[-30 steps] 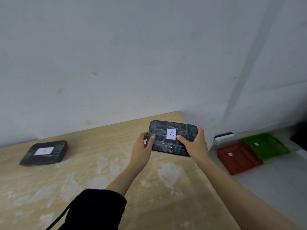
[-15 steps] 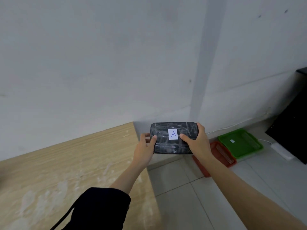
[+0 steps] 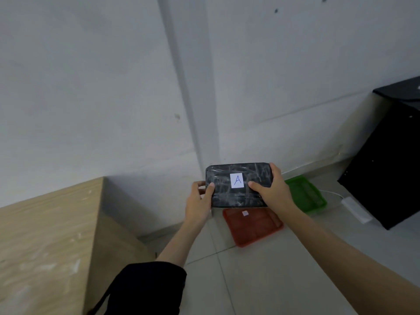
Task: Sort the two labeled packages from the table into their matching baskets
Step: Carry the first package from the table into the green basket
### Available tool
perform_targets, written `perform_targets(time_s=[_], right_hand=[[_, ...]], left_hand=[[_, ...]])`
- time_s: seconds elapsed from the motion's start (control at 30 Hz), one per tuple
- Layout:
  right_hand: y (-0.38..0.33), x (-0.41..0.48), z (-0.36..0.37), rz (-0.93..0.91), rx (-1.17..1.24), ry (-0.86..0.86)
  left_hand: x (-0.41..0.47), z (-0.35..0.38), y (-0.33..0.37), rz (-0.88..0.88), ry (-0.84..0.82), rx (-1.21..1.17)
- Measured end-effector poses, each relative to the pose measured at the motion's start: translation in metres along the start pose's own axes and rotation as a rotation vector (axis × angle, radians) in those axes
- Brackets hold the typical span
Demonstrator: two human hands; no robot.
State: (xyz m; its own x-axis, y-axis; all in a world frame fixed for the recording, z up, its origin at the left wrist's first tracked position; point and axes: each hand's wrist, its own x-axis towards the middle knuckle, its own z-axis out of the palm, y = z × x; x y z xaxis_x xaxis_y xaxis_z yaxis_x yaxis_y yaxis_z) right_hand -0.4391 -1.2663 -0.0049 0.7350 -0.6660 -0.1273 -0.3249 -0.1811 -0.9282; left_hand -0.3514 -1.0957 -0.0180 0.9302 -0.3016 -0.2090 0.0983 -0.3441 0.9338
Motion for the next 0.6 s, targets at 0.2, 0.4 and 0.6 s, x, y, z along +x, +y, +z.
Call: perform_targets(time_s=[0.2,0.4,0.6], right_hand=[[0.047,0.056,-0.090,0.038,-0.032,-0.056],[0.096,0.119,-0.144,0.077,-0.027,-0.103],[0.133,0.187,-0.197,0.092,-0.051,-0.160]], left_hand=[[-0.004,0.117,0.008,-0.079,0.032,-0.041],[0.029,0.207,0.004,-0.102,0.076,-0.028],[0.058,0.290,0.008,-0.142,0.092,0.059]])
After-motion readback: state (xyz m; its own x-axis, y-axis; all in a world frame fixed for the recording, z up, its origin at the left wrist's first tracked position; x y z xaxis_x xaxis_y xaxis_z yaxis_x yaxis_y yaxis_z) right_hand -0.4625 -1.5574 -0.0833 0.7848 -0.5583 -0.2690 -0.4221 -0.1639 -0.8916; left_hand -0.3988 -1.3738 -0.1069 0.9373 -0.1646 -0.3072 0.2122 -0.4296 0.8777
